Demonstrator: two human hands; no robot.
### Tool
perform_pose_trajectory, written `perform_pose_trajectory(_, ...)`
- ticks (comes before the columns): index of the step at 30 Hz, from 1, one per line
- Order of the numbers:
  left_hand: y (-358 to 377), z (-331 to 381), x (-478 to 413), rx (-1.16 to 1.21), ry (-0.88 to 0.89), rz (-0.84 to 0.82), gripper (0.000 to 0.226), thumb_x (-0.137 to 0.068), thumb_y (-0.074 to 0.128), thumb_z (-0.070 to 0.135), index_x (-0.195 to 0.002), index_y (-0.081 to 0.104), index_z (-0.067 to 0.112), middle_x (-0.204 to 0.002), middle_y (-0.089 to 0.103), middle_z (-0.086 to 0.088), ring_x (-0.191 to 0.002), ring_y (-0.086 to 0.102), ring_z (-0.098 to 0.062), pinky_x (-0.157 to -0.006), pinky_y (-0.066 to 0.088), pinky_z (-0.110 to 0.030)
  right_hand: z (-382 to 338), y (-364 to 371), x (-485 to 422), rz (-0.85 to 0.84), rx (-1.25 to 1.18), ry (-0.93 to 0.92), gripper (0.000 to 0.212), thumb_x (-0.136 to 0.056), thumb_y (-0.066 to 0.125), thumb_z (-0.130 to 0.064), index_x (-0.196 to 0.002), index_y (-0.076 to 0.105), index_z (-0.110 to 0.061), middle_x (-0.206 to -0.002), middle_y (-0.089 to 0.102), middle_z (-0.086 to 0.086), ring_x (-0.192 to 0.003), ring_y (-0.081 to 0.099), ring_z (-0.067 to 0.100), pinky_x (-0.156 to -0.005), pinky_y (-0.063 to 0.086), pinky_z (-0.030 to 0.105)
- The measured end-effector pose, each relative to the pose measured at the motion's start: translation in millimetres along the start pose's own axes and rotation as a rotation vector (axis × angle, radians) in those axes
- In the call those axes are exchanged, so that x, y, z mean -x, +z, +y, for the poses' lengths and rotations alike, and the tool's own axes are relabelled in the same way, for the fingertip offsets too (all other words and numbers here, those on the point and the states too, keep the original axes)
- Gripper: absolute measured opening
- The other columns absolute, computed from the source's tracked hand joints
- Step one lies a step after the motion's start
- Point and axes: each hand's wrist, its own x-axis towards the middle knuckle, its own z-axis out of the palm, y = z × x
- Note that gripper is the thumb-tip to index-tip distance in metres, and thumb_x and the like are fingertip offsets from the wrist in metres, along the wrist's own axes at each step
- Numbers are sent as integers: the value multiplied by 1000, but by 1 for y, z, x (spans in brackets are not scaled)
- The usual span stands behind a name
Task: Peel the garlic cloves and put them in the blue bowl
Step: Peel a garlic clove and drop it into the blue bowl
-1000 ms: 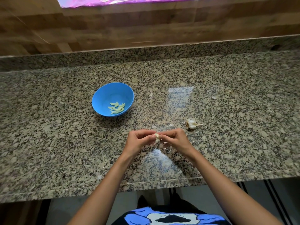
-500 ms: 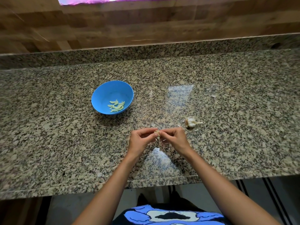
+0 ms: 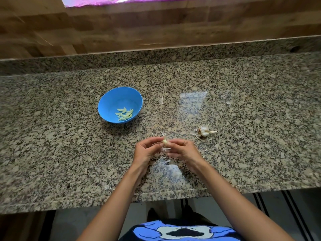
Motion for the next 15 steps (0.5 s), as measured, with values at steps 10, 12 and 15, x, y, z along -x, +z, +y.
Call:
perform_pose_trajectory(10, 7, 5, 3, -43, -46, 53, 25, -76, 71, 0, -101, 69, -2, -93, 72, -15, -78, 70, -20, -65, 55, -20, 13, 0, -1, 144, 542, -408, 12, -80, 68, -8, -90, 71, -13, -80, 70, -3, -71, 68, 9, -68, 57, 24)
perform_pose_trajectory(12, 7, 7, 4, 75, -88, 55, 24, -75, 69, -6, -98, 69, -1, -93, 72, -15, -77, 70, -20, -65, 56, -20, 11, 1, 0, 132, 416, -362, 11, -81, 67, -6, -86, 71, -14, -80, 71, 2, -73, 69, 15, -69, 57, 26)
perform_pose_trajectory(15, 7, 9, 6, 198, -119, 59, 23, -72, 67, -10, -93, 69, 0, -89, 73, -15, -73, 70, -20, -62, 56, -20, 8, 0, -1, 111, 429, -357, 14, -82, 66, -5, -84, 69, -19, -79, 71, 2, -72, 68, 17, -69, 57, 27)
